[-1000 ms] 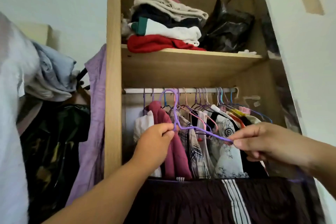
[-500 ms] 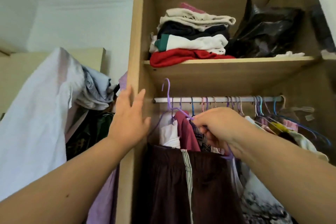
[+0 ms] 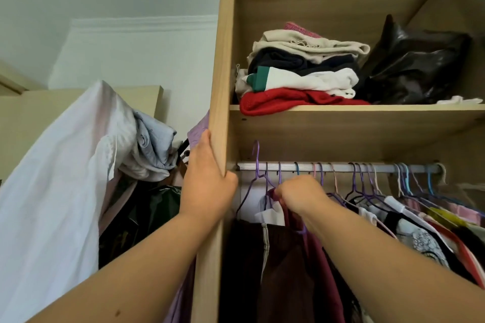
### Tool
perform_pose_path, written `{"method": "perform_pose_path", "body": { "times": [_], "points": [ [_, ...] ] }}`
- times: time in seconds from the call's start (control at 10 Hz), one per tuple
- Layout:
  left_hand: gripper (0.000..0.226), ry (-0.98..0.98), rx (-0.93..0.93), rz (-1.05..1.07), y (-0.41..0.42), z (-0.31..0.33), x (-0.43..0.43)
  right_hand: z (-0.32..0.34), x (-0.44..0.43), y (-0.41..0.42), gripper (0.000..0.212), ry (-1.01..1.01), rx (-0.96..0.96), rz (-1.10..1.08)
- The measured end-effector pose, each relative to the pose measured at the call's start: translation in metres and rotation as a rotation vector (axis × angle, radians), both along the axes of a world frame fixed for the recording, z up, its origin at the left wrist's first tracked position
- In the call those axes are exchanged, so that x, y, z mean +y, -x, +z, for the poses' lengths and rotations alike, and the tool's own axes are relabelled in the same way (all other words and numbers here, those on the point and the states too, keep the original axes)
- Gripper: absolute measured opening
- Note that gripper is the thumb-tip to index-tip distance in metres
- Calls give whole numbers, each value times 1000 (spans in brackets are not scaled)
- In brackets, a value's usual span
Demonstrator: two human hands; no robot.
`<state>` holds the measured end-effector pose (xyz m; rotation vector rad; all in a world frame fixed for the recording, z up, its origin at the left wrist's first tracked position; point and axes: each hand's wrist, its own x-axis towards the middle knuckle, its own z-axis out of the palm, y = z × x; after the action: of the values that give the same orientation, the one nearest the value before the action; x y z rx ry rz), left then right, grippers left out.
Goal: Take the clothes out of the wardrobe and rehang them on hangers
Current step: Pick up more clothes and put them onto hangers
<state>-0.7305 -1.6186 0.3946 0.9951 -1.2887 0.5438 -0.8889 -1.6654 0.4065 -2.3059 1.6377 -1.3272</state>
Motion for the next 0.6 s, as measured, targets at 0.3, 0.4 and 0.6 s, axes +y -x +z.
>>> {"method": "perform_pose_path", "body": {
  "times": [0.3,0.4,0.6],
  "points": [
    [85,52,-1,-59,-3,-3,-5,17,-64,-44,34,-23,96,-127],
    [85,63,-1,-54,-4,-3,-6,10,-80,-52,33,-33,-76,-81],
    [85,71,-8,-55,-5,-2,-9,-15,-109,-67,35,6,-347,25]
  ]
}}
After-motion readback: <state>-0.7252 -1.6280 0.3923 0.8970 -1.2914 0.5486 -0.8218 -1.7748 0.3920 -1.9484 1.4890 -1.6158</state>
